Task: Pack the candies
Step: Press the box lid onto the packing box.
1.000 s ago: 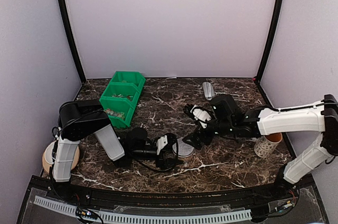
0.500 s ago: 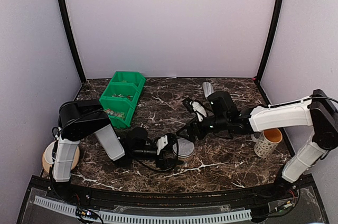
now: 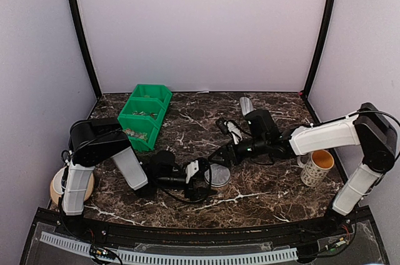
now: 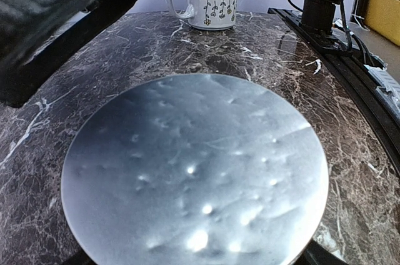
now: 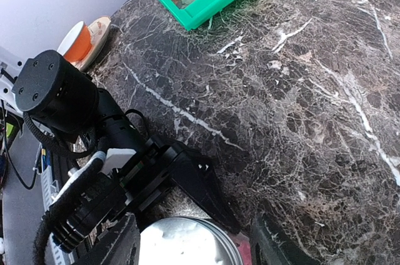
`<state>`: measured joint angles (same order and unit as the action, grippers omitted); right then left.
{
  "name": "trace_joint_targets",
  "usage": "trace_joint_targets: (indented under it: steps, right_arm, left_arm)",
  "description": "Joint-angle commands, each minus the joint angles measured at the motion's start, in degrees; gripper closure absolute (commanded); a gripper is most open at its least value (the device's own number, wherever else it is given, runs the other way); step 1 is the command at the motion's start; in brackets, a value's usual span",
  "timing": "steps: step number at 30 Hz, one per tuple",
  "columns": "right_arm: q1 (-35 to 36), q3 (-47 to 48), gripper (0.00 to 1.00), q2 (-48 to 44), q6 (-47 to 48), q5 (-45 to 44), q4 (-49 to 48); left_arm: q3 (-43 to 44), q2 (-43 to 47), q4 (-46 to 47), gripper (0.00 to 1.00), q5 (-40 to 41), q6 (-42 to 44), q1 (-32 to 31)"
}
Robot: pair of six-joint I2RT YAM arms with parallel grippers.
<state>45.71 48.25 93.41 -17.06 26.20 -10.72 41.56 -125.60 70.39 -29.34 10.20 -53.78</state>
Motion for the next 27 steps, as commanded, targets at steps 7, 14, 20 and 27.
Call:
trace_joint_targets:
  steps: [7,14,20,27]
  right_arm:
    - [-0.36,-3.09,0.39,0.11,-0.7,2.38,-2.6]
    - [-0.42,-4.04,0.42,-0.23,-1.13,3.31,-3.6]
    - [-0.4,-3.96,0.48,-0.16,-1.15,3.59,-3.33]
    - [-0.36,-4.37,0.5,-0.13,-1.01,3.41,-2.68]
  left_arm:
    - [-1.4,-4.22,-12.21,0.25,0.69,2.51,-0.54]
    - [-1.24,-4.3,-12.38,0.25,0.87,2.55,-0.54]
    - [-1.13,-4.34,-12.56,0.25,1.13,2.45,-0.54]
    - [-0.96,-4.47,-12.73,0.25,1.26,2.4,-0.54]
